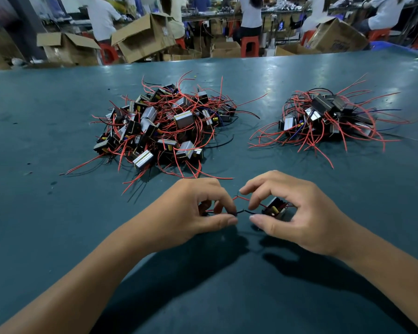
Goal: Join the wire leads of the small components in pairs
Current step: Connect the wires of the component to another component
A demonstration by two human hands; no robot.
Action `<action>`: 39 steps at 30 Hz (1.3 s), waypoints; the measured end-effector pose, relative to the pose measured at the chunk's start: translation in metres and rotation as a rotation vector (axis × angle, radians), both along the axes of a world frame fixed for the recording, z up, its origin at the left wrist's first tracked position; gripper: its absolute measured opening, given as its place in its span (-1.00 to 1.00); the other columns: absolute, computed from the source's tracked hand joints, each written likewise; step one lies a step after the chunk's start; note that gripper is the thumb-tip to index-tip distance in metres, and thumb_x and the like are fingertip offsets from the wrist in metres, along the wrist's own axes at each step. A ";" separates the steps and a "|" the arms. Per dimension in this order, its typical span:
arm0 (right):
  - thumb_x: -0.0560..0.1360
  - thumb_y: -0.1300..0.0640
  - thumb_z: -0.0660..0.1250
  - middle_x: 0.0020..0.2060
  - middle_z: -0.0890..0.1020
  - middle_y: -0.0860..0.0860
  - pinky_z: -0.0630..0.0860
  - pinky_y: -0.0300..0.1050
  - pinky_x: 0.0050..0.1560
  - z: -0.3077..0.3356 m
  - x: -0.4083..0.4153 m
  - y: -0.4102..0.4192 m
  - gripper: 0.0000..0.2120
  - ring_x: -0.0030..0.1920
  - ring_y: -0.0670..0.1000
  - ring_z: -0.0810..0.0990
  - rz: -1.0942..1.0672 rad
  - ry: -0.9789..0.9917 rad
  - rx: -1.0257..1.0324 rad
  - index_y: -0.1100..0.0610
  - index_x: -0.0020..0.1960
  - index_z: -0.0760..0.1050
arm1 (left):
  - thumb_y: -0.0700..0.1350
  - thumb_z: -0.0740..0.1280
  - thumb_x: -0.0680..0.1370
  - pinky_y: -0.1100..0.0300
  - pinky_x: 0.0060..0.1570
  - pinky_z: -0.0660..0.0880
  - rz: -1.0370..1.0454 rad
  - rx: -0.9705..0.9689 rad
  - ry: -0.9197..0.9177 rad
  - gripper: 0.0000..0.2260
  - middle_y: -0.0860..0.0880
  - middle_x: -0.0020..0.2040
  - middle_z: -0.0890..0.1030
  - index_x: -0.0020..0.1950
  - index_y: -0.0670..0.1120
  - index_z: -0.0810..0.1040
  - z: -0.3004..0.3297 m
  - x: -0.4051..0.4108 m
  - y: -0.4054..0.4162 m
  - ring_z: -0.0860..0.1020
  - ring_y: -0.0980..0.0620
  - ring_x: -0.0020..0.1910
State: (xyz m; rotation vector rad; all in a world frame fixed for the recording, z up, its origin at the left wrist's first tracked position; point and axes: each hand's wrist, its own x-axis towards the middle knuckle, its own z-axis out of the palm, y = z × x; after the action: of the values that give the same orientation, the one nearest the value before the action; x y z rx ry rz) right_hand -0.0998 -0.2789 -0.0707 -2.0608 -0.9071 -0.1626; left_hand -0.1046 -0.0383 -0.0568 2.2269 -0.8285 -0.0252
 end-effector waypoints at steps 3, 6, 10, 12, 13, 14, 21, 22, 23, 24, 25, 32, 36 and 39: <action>0.46 0.14 0.44 0.07 0.61 -0.11 0.40 -0.27 0.17 -0.002 0.002 0.003 -0.97 0.13 -0.07 0.58 -0.024 -0.036 -0.004 0.09 -0.13 0.59 | -0.05 0.49 0.51 0.34 -0.23 0.33 0.011 0.005 -0.033 -0.92 0.09 -0.25 0.51 -0.13 -0.04 0.67 -0.001 0.002 0.000 0.47 0.09 -0.26; 0.47 0.13 0.42 0.06 0.60 -0.14 0.39 -0.28 0.17 -0.002 0.004 0.002 -0.97 0.13 -0.07 0.57 -0.055 -0.031 -0.013 0.06 -0.13 0.58 | -0.06 0.50 0.50 0.38 -0.24 0.32 0.040 0.007 -0.052 -0.92 0.13 -0.26 0.53 -0.15 -0.03 0.66 0.002 0.004 0.004 0.47 0.13 -0.28; 0.44 0.06 0.45 0.18 0.57 -0.22 0.33 -0.38 0.23 0.008 0.007 -0.009 -0.72 0.27 -0.11 0.51 0.016 0.114 -0.088 -0.08 0.12 0.51 | 0.01 0.54 0.45 0.28 -0.28 0.38 0.088 -0.031 0.045 -0.80 0.15 -0.24 0.51 -0.04 0.07 0.57 0.008 0.004 0.013 0.41 0.17 -0.30; 0.41 0.05 0.50 0.25 0.51 -0.29 0.25 -0.43 0.29 0.014 0.011 -0.023 -0.50 0.34 -0.20 0.43 0.065 0.179 -0.219 -0.14 0.27 0.41 | 0.05 0.56 0.43 0.26 -0.20 0.40 0.096 0.019 0.061 -0.72 0.15 -0.16 0.51 0.02 0.09 0.53 0.013 0.006 0.025 0.42 0.15 -0.23; 0.40 0.06 0.52 0.26 0.49 -0.31 0.22 -0.44 0.31 0.016 0.013 -0.029 -0.44 0.36 -0.23 0.40 0.077 0.189 -0.298 -0.16 0.31 0.37 | 0.10 0.55 0.42 0.27 -0.15 0.41 0.094 0.099 0.053 -0.69 0.17 -0.12 0.50 0.06 0.11 0.52 0.016 0.007 0.031 0.44 0.13 -0.18; 0.40 0.05 0.52 0.26 0.47 -0.33 0.21 -0.45 0.31 0.017 0.015 -0.033 -0.41 0.36 -0.26 0.38 0.068 0.183 -0.371 -0.18 0.33 0.35 | 0.17 0.53 0.41 0.28 -0.10 0.40 0.096 0.199 0.034 -0.65 0.18 -0.08 0.50 0.08 0.14 0.51 0.017 0.008 0.036 0.45 0.12 -0.12; 0.49 -0.04 0.45 -0.01 0.49 -0.30 0.33 -0.35 0.15 0.012 0.023 -0.029 -0.72 0.12 -0.25 0.42 -0.008 -0.026 -0.573 -0.09 0.16 0.51 | 0.33 0.41 0.43 0.26 -0.24 0.35 0.124 0.567 0.034 -0.62 0.07 -0.25 0.54 0.04 0.13 0.44 0.009 0.010 0.036 0.46 0.15 -0.25; 0.49 -0.06 0.45 -0.03 0.49 -0.30 0.34 -0.34 0.13 0.012 0.023 -0.029 -0.74 0.10 -0.24 0.43 -0.014 -0.035 -0.567 -0.10 0.15 0.51 | 0.31 0.41 0.45 0.22 -0.22 0.37 0.125 0.577 0.040 -0.65 0.07 -0.25 0.55 0.04 0.13 0.43 0.009 0.010 0.036 0.46 0.14 -0.24; 0.48 -0.08 0.44 -0.03 0.50 -0.30 0.35 -0.33 0.12 0.011 0.024 -0.030 -0.74 0.10 -0.24 0.43 -0.022 -0.042 -0.558 -0.11 0.14 0.51 | 0.30 0.40 0.46 0.20 -0.21 0.39 0.129 0.579 0.043 -0.66 0.07 -0.25 0.56 0.03 0.13 0.43 0.008 0.011 0.036 0.47 0.13 -0.24; 0.47 -0.11 0.44 -0.03 0.50 -0.29 0.35 -0.31 0.12 0.010 0.024 -0.030 -0.72 0.09 -0.23 0.44 -0.027 -0.045 -0.551 -0.11 0.14 0.51 | 0.29 0.39 0.46 0.17 -0.19 0.41 0.133 0.582 0.037 -0.67 0.08 -0.25 0.56 0.04 0.14 0.42 0.008 0.011 0.036 0.47 0.14 -0.24; 0.46 -0.12 0.45 -0.03 0.50 -0.29 0.35 -0.31 0.13 0.010 0.024 -0.031 -0.70 0.09 -0.23 0.44 -0.024 -0.044 -0.551 -0.10 0.15 0.51 | 0.30 0.38 0.46 0.15 -0.18 0.42 0.137 0.595 0.024 -0.67 0.09 -0.24 0.56 0.04 0.14 0.42 0.007 0.011 0.036 0.47 0.14 -0.24; 0.43 -0.11 0.47 -0.15 0.61 -0.20 0.39 -0.37 -0.09 0.014 0.021 -0.028 -0.80 -0.09 -0.19 0.55 -0.083 0.031 -0.396 -0.09 0.00 0.59 | 0.12 0.46 0.50 0.11 -0.20 0.44 0.125 0.280 0.178 -0.79 0.02 -0.23 0.60 0.01 0.07 0.54 0.007 0.010 0.028 0.49 0.08 -0.28; 0.34 -0.07 0.49 -0.27 0.68 -0.04 0.51 -0.33 -0.20 0.017 0.009 -0.012 -0.74 -0.28 -0.14 0.60 -0.088 0.440 0.147 0.04 -0.05 0.63 | 0.01 0.44 0.49 0.12 -0.20 0.41 0.104 -0.265 0.437 -0.77 0.01 -0.23 0.62 0.05 -0.10 0.58 0.010 0.004 0.010 0.49 0.01 -0.25; 0.29 -0.02 0.49 -0.29 0.68 0.01 0.53 -0.28 -0.29 0.009 0.000 0.006 -0.69 -0.30 -0.10 0.60 -0.141 0.594 0.365 0.15 -0.07 0.63 | -0.01 0.41 0.49 0.16 -0.21 0.41 0.094 -0.373 0.498 -0.77 0.00 -0.23 0.60 0.02 -0.14 0.58 0.003 -0.002 -0.007 0.47 -0.01 -0.28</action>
State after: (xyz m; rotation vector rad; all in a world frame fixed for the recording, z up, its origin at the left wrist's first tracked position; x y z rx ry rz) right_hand -0.1002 -0.2731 -0.0619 -1.6836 -0.3346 0.1917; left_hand -0.1062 -0.0455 -0.0540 1.7905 -0.4131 -0.3389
